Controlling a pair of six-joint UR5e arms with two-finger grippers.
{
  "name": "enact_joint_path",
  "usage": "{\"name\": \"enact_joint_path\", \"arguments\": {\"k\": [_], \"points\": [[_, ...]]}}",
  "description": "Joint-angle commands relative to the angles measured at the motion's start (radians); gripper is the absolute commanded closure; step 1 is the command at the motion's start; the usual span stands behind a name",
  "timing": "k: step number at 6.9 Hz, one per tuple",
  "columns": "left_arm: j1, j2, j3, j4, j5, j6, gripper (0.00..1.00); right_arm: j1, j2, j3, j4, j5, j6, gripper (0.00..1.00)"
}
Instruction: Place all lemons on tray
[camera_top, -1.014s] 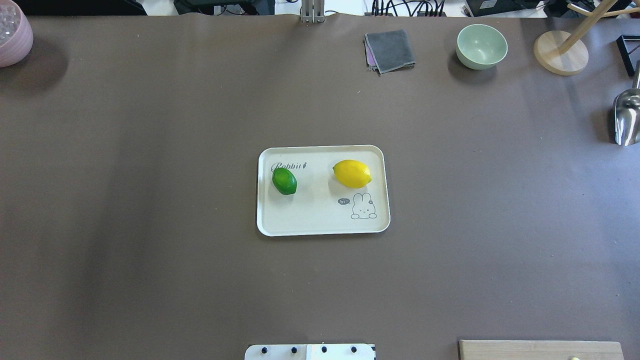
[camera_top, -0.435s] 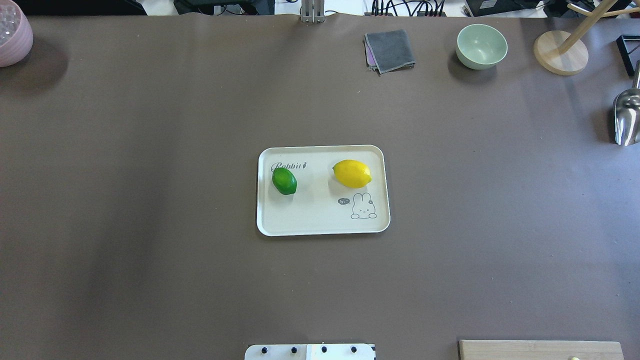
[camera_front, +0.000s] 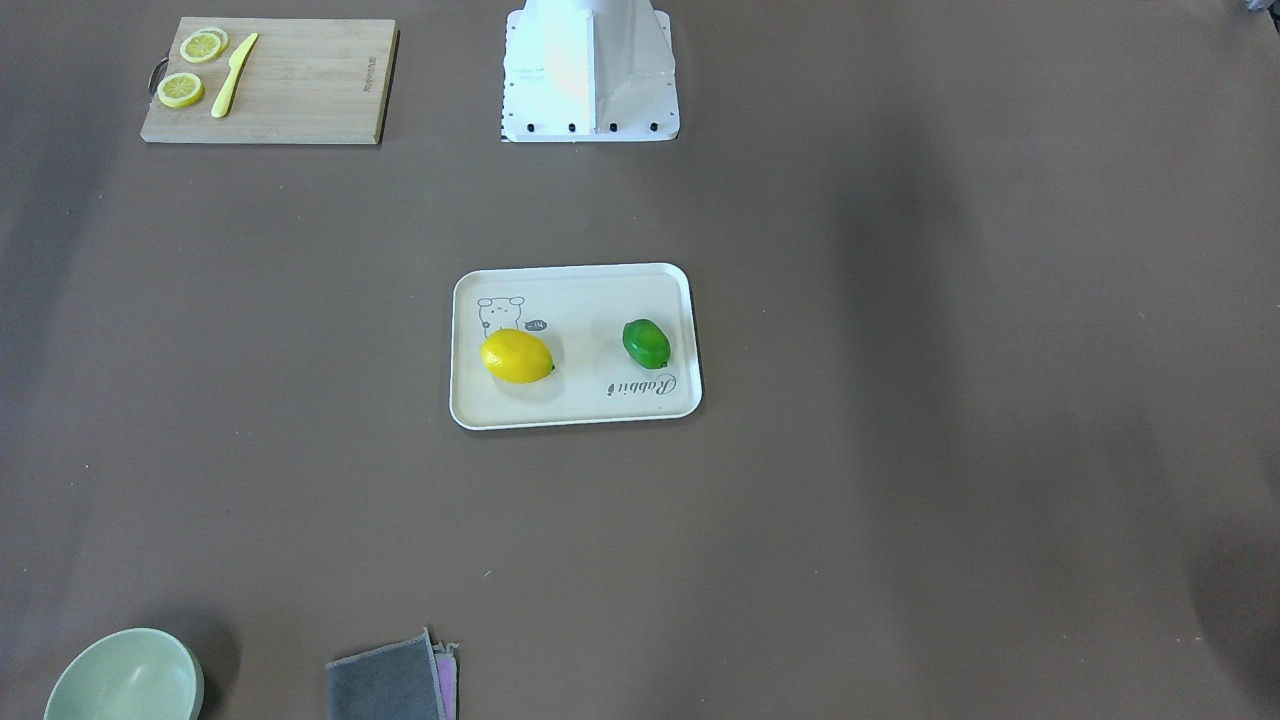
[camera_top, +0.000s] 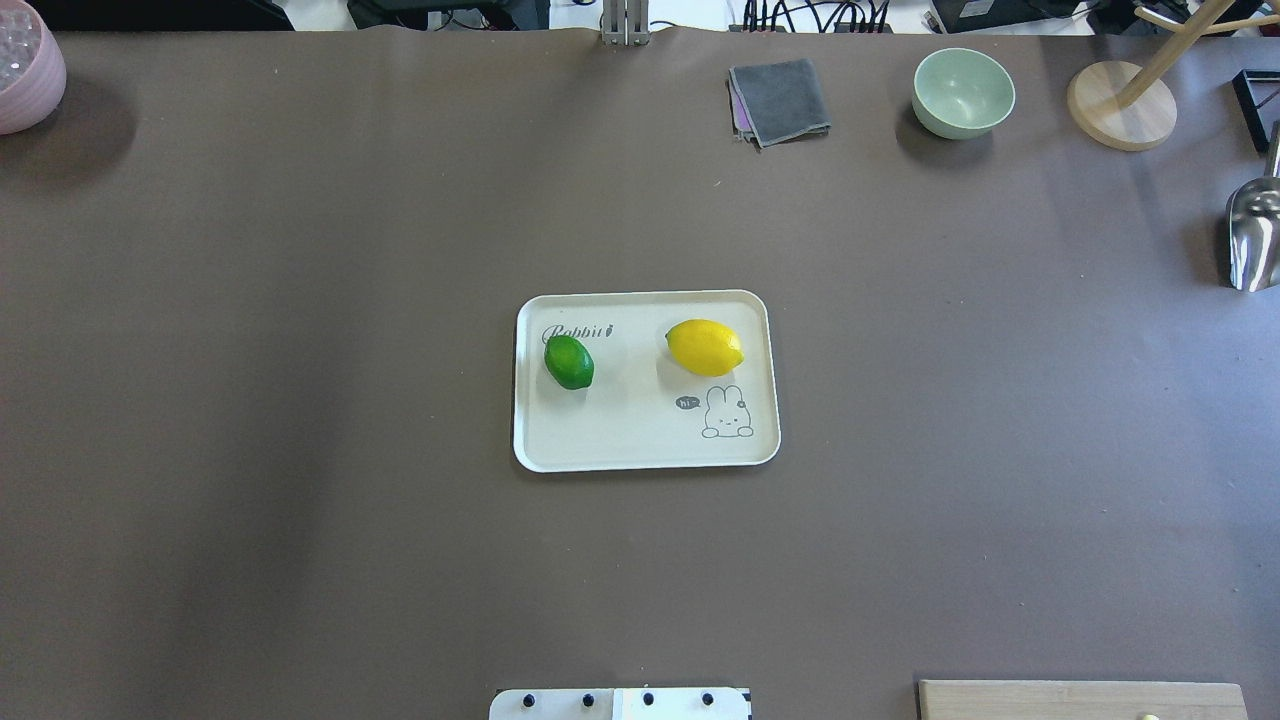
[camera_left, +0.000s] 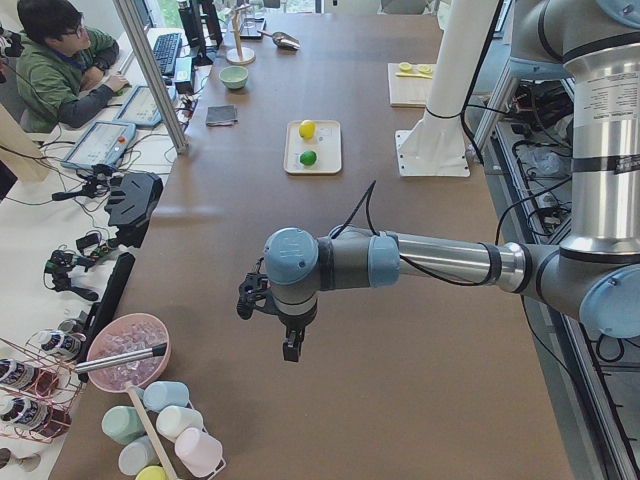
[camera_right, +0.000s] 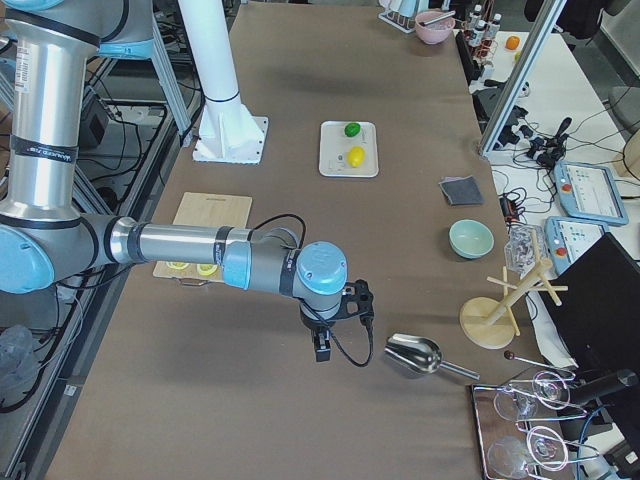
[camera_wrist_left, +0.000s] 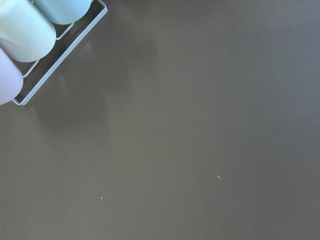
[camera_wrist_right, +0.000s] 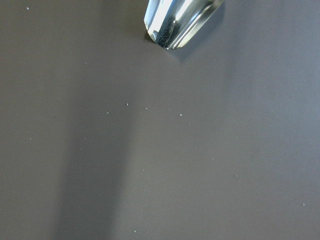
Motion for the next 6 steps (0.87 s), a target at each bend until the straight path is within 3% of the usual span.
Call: {"name": "enact_joint_path", "arguments": {"k": [1,6], "points": [[0.0,0.023,-0.026,-0.003,0.002,0.0,0.01,0.0,-0.011,0.0,0.0,0.004,-0.001,0.0],[0.0,0.023,-0.025,-0.006,0.002,0.002,0.01,0.0,-0.019,0.001,0.0,0.004,-0.004,0.0]]}}
